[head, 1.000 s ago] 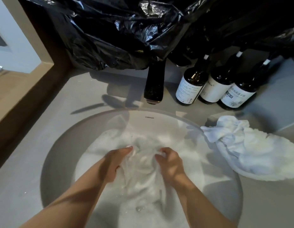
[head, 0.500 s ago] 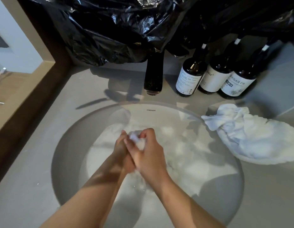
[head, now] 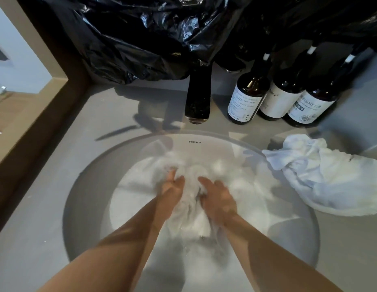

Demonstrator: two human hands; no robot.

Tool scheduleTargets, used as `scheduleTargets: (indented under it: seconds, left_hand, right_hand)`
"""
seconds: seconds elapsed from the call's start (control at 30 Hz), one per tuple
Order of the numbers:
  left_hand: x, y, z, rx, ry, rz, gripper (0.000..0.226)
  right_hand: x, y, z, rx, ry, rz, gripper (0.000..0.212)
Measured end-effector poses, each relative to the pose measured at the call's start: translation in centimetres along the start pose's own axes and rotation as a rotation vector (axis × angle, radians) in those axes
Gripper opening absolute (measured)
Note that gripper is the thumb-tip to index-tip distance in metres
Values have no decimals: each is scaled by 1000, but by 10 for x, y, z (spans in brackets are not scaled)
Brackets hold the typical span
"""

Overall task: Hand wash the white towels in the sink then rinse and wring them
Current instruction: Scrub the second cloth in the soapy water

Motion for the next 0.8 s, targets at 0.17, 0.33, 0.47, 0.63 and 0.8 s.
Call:
scheduleTargets:
  seconds: [0.17,0.33,0.47,0.63,0.8]
  left_hand:
    - [-5,1,-13,-293,-111,-464,62]
    - [31,6,-36,-182,-115,-653,53]
    - [47,25,-57,-220,-84,-595,46]
    - [39,-5,-49,-163,-106,-638,35]
    - [40,11,-69,-275,-99,-547,42]
  right_hand:
    - [-11,-24,-13,125,67,426,32]
    - [-72,-36,-51,183,-151,610,19]
    - [-51,-64,-31,398,44,781,14]
    - [-90,-38,-66,271,-114,628,18]
    - [-55,-61,-40,394,86,728,16]
Point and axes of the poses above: each hand's wrist, its own z-axis towards the middle knuckle, its own y-axis out of the palm, x = y × z, the point moved 6 cm from there along z, towards the middle knuckle, and after that the axes turned 3 degrees about z, right-handed, at the moved point
